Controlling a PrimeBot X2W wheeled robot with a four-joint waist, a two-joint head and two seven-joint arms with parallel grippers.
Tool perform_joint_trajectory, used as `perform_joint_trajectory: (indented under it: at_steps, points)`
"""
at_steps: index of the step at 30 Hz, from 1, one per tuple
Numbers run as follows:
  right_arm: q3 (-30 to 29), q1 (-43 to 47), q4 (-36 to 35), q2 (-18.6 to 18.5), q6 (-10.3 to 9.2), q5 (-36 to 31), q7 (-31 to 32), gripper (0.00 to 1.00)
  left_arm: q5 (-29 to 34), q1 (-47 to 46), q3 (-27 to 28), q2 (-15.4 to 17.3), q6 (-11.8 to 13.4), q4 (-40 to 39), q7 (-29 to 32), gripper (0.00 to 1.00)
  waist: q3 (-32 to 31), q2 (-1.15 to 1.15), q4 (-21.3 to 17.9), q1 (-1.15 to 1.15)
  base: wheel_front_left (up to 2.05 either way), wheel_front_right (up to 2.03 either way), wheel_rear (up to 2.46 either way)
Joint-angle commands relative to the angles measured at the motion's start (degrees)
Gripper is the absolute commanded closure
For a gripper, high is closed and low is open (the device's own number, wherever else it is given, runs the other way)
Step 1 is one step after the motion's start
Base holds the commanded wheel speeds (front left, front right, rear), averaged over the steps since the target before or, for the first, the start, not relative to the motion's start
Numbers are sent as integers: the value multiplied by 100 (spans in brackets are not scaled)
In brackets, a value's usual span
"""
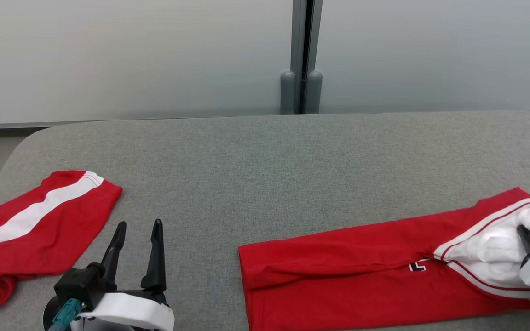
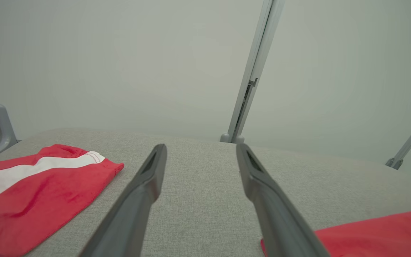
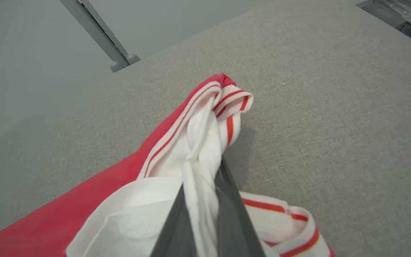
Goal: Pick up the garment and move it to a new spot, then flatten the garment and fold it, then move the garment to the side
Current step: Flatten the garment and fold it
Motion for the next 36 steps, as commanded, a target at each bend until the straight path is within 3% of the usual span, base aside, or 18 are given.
perform_joint_trajectory:
  at_steps: [1,9,20,25,36]
  points:
    - [16,-69,-145,-47,0,-69,-82,100,24,-29,22,28,-28,13,-8,0,-19,0,-16,0,0,0,0]
    - [221,122,-1452,89,1,-440,95,100,-6,29,7,86,-3,25,25,0,-136,0,-50,0,0,0,0]
    - [500,686,-3279,710,1,-847,1177,100,-49,41,-79,64,-13,81,65,0,-171,0,258,0,0,0,0]
    - [573,764,-3393,1071,1,-979,1366,100,-72,-6,-111,44,-42,154,53,0,-184,0,470,0,0,0,0]
    - [913,528,-2881,1606,1,-969,1440,100,-104,-46,-148,42,-59,273,45,0,-165,0,829,0,0,0,0]
